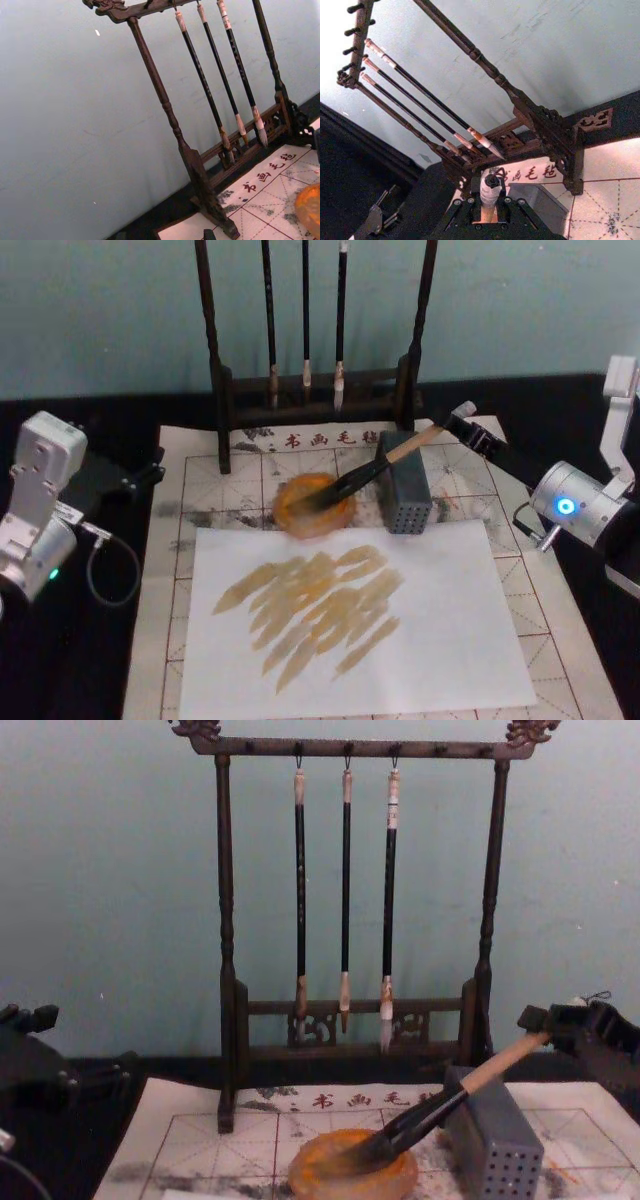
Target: Pick up the brush from the inkstone, write on the paper, then place the brush back to its original position.
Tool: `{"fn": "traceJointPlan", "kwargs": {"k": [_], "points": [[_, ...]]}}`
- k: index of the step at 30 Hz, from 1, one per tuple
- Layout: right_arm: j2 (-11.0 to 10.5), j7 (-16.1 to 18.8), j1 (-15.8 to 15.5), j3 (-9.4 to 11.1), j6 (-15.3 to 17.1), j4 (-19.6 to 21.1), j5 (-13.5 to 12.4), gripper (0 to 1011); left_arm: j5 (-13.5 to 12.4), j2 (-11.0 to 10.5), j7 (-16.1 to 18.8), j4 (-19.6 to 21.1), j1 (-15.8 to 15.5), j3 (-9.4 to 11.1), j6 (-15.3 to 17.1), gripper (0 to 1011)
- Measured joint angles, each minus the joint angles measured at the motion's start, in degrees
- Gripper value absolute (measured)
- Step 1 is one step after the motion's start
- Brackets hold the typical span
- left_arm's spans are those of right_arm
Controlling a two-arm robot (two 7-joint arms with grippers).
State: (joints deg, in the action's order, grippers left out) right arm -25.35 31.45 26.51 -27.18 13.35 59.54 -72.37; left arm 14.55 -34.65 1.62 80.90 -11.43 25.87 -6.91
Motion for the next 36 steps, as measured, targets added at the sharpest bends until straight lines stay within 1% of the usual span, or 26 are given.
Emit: {"fn": "traceJointPlan", "kwargs": {"k": [9, 11, 14, 15, 16, 17, 18, 21, 22, 23, 24, 27, 28, 30, 31, 33, 35, 36], "points": [[0.00, 0.05, 0.04, -0.03, 0.00, -0.05, 0.06, 189, 0.00, 0.00, 0.00, 0.00, 0.00, 0.00, 0.00, 1001], [0.00, 0.05, 0.05, -0.03, 0.00, -0.05, 0.07, 231, 0.00, 0.00, 0.00, 0.00, 0.00, 0.00, 0.00, 1001], [0.00, 0.06, 0.07, -0.03, 0.00, -0.05, 0.09, 342, 0.00, 0.00, 0.00, 0.00, 0.00, 0.00, 0.00, 1001], [0.00, 0.06, 0.07, -0.03, 0.00, -0.05, 0.09, 361, 0.00, 0.00, 0.00, 0.00, 0.00, 0.00, 0.00, 1001], [0.00, 0.06, 0.07, -0.03, 0.00, -0.05, 0.10, 421, 0.00, 0.00, 0.00, 0.00, 0.00, 0.00, 0.00, 1001], [0.00, 0.06, 0.07, -0.03, 0.00, -0.05, 0.10, 421, 0.00, 0.00, 0.00, 0.00, 0.00, 0.00, 0.00, 1001], [0.00, 0.06, 0.07, -0.03, 0.00, -0.05, 0.10, 460, 0.00, 0.00, 0.00, 0.00, 0.00, 0.00, 0.00, 1001], [0.00, 0.06, 0.07, -0.03, 0.00, -0.05, 0.10, 518, 0.00, 0.00, 0.00, 0.00, 0.00, 0.00, 0.00, 1001], [0.00, 0.06, 0.07, -0.03, 0.00, -0.05, 0.10, 575, 0.00, 0.00, 0.00, 0.00, 0.00, 0.00, 0.00, 1001], [0.00, 0.06, 0.07, -0.03, 0.00, -0.05, 0.10, 602, 0.00, 0.00, 0.00, 0.00, 0.00, -0.01, 0.00, 1001], [0.00, 0.06, 0.07, -0.03, 0.00, -0.05, 0.10, 663, 0.00, 0.00, 0.00, 0.00, 0.00, -0.01, 0.00, 1001], [0.00, 0.06, 0.07, -0.03, 0.00, -0.04, 0.10, 718, 0.00, 0.00, 0.00, 0.00, 0.00, 0.00, 0.00, 1001], [0.00, 0.06, 0.07, -0.03, 0.00, -0.04, 0.10, 772, 0.00, 0.00, 0.00, 0.00, 0.00, 0.00, 0.00, 1001], [0.00, 0.06, 0.07, -0.03, 0.00, -0.04, 0.09, 813, 0.00, 0.00, 0.00, 0.00, 0.00, 0.00, 0.00, 1001], [0.00, 0.06, 0.07, -0.03, 0.00, -0.04, 0.09, 866, 0.00, 0.00, 0.00, 0.00, 0.00, 0.00, 0.00, 1001], [0.00, 0.06, 0.07, -0.03, 0.00, -0.04, 0.09, 900, 0.00, 0.00, 0.00, 0.00, 0.00, -0.01, 0.00, 1001], [0.00, 0.06, 0.07, -0.03, 0.00, -0.04, 0.08, 968, 0.00, 0.00, 0.00, 0.00, 0.00, 0.00, 0.00, 1001], [0.00, 0.06, 0.07, -0.03, 0.00, -0.04, 0.08, 982, 0.00, 0.00, 0.00, 0.00, 0.00, 0.00, 0.00, 1001]]}}
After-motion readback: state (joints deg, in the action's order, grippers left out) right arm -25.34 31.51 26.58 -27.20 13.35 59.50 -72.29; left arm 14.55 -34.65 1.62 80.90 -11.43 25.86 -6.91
